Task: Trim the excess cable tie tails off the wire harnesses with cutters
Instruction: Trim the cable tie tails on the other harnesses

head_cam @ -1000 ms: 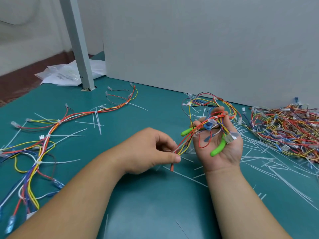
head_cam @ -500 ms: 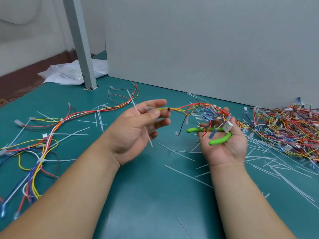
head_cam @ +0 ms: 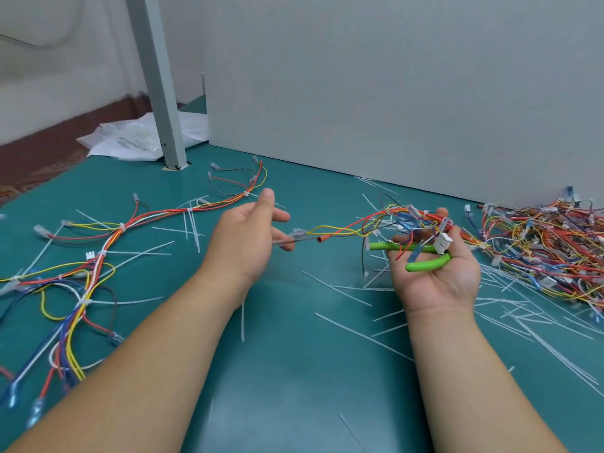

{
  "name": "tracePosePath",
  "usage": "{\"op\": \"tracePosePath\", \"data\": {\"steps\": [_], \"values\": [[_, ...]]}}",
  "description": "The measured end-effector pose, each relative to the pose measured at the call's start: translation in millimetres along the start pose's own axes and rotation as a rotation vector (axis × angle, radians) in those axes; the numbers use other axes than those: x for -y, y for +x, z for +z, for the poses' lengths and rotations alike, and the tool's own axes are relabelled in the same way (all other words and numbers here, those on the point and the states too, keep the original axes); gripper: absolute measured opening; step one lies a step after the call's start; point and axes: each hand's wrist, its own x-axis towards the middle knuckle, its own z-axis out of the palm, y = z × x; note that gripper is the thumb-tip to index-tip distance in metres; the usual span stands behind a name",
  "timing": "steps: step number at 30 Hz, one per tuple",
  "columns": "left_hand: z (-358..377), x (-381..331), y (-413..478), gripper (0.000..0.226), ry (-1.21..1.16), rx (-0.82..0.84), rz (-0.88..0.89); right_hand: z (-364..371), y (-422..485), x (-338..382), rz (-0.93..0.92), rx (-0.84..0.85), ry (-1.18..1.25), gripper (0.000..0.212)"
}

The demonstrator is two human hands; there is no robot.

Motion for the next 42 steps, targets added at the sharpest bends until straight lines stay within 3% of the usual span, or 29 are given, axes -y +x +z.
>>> {"op": "tracePosePath", "data": {"steps": [4,7,10,13,16,18,21,23,25,26,29,31,36,38,42], "values": [[-3,7,7,0.040,0.189,-0.216,0.168,1,-3,-4,-0.015,0.052,-0.026,0.030],[-4,9,8,0.031,0.226,-0.250,0.231,1,-3,-2,-0.016,0.056,-0.007,0.031],[0,6,3,0.037,0.161,-0.206,0.225,0,-2,-2,-0.018,0.049,-0.005,0.031],[5,2,-6,0.052,0.035,0.003,0.141,-2,-1,-3,-0.019,0.061,-0.020,0.030],[4,-1,-17,0.071,0.234,0.443,0.202,-1,-1,-3,-0.022,0.070,-0.064,0.029],[7,2,-20,0.073,0.241,0.534,0.250,-1,-2,-4,-0.019,0.072,-0.085,0.029],[12,9,-18,0.053,0.120,0.257,0.347,-2,-3,-3,-0.015,0.082,-0.062,0.030],[13,13,-14,0.040,0.230,0.009,0.451,-1,-4,-2,-0.017,0.118,-0.021,0.029],[12,13,-13,0.033,0.296,-0.089,0.515,0,-7,-1,-0.009,0.183,0.010,0.025],[12,12,-15,0.039,0.298,-0.044,0.517,1,-10,-2,0.004,0.220,0.017,0.021],[16,14,-19,0.084,0.331,0.203,0.484,2,-15,-6,0.096,0.332,0.055,0.012],[20,18,-23,0.093,0.345,0.313,0.458,4,-19,-9,0.151,0.399,0.042,0.011],[26,19,-24,0.077,0.152,0.461,0.333,10,-30,-24,0.185,0.428,-0.127,0.014],[27,21,-24,0.056,0.198,0.483,0.344,12,-33,-27,0.182,0.401,-0.165,0.010],[27,28,-20,0.014,0.244,0.351,0.358,15,-32,-28,0.188,0.385,-0.198,0.012]]}}
